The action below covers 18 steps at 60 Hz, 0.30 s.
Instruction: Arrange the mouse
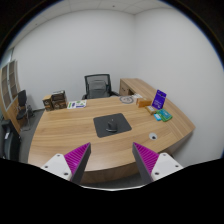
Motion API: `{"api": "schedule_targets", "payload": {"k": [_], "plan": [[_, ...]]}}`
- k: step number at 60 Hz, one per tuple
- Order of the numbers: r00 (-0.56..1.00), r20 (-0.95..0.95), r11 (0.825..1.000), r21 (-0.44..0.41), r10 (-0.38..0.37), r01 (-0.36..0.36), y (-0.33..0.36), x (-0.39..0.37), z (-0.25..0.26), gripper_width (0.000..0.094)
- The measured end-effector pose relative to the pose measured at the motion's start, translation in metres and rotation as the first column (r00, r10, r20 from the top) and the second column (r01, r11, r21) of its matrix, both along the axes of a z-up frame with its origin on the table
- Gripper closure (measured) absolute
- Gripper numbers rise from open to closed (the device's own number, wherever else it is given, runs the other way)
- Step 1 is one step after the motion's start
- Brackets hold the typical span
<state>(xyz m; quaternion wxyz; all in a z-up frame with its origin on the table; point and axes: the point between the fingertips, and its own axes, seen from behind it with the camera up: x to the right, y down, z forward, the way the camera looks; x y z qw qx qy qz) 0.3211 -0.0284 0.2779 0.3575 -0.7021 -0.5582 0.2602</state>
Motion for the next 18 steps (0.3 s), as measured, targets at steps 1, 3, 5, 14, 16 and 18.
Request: {"api": "schedule_targets", "payload": {"k": [1,3,5,14,16,18], "plan": [[1.0,-0.004,1.0,0.004,-0.001,0.001,0.0,0.0,-0.001,0.0076],[1.0,-0.004,1.0,0.004,-0.001,0.001,-0.001,0.002,0.0,0.0076],[1.0,-0.007,1.0,-0.002,0.0,0.0,-0.002,0.004,0.0,0.0073],[1.0,-0.025,1.0,0.024,0.016,-0.016,-0.001,0.003,0.008,0.0075],[0.999,-0.024,0.999,0.029,0.025,-0.024,-0.001,0.003,0.01,0.0074],[0.999,-0.023,0.999,0.028,0.035,-0.034,-0.002,0.002,0.009,0.0076]]}}
